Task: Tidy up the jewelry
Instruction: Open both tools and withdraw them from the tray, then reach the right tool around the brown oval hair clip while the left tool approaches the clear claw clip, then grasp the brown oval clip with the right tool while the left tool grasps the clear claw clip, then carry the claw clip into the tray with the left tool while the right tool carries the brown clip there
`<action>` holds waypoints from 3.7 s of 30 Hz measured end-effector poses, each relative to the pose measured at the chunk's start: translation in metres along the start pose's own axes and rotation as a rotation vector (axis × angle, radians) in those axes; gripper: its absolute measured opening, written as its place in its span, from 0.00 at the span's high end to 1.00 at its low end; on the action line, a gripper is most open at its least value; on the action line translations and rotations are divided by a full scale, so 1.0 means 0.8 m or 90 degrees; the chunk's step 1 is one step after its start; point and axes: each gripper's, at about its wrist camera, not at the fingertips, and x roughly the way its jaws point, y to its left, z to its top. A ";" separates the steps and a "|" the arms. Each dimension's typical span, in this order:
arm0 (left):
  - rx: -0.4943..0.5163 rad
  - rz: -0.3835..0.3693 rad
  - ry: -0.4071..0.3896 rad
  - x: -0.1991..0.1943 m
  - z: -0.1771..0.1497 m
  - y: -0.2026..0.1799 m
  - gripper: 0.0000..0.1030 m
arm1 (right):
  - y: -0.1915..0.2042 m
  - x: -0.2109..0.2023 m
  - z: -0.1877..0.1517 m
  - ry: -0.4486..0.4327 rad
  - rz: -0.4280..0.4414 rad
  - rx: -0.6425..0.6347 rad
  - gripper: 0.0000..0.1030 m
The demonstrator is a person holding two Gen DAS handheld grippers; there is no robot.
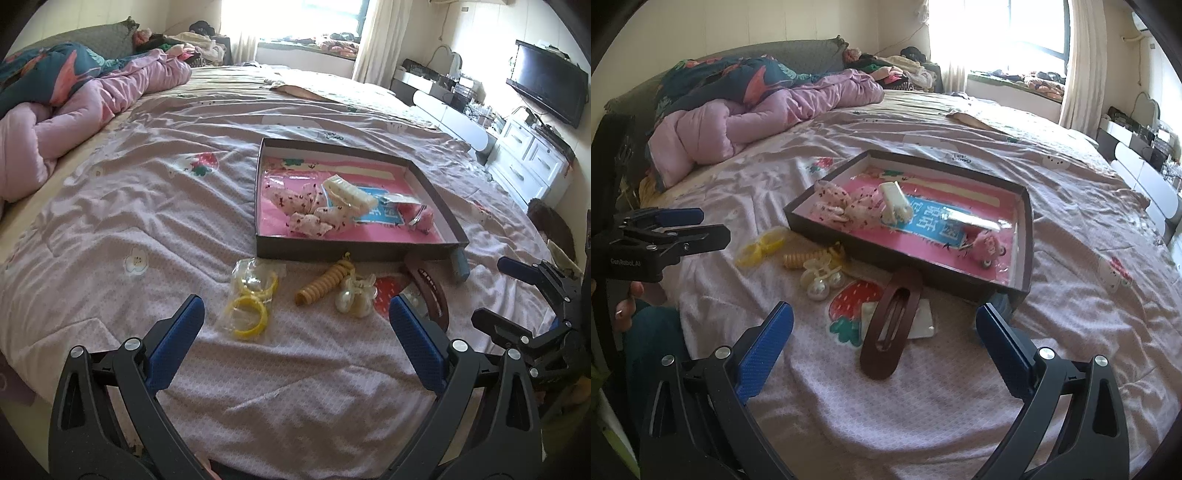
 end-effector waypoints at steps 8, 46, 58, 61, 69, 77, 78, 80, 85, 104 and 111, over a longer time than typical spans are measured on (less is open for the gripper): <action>0.003 0.001 0.013 0.006 -0.012 0.001 0.11 | 0.006 0.010 -0.012 0.014 0.007 0.002 0.06; 0.085 -0.055 0.089 0.089 -0.013 -0.059 0.49 | -0.023 0.081 -0.036 0.064 0.016 0.091 0.59; 0.087 -0.052 0.109 0.117 -0.005 -0.067 0.55 | -0.032 0.071 -0.042 0.050 0.037 0.085 0.71; 0.090 -0.053 0.114 0.123 -0.005 -0.070 0.63 | -0.037 0.065 -0.043 0.042 0.039 0.089 0.71; 0.091 -0.047 0.117 0.130 -0.005 -0.072 0.70 | -0.050 0.047 -0.044 0.027 0.038 0.100 0.72; 0.087 -0.073 0.096 0.114 -0.003 -0.078 0.70 | -0.057 0.032 -0.044 0.016 0.039 0.106 0.73; 0.087 -0.076 0.094 0.112 -0.003 -0.080 0.70 | -0.057 0.029 -0.043 0.012 0.038 0.107 0.73; 0.090 -0.082 0.088 0.107 -0.001 -0.084 0.70 | -0.057 0.025 -0.041 0.008 0.040 0.107 0.74; 0.095 -0.092 0.074 0.098 0.005 -0.094 0.70 | -0.060 0.020 -0.039 0.004 0.039 0.105 0.74; 0.085 -0.101 0.043 0.078 0.030 -0.095 0.70 | -0.072 0.000 -0.034 -0.018 0.046 0.119 0.75; 0.085 -0.099 0.028 0.075 0.054 -0.095 0.70 | -0.077 0.002 -0.016 -0.022 0.039 0.111 0.92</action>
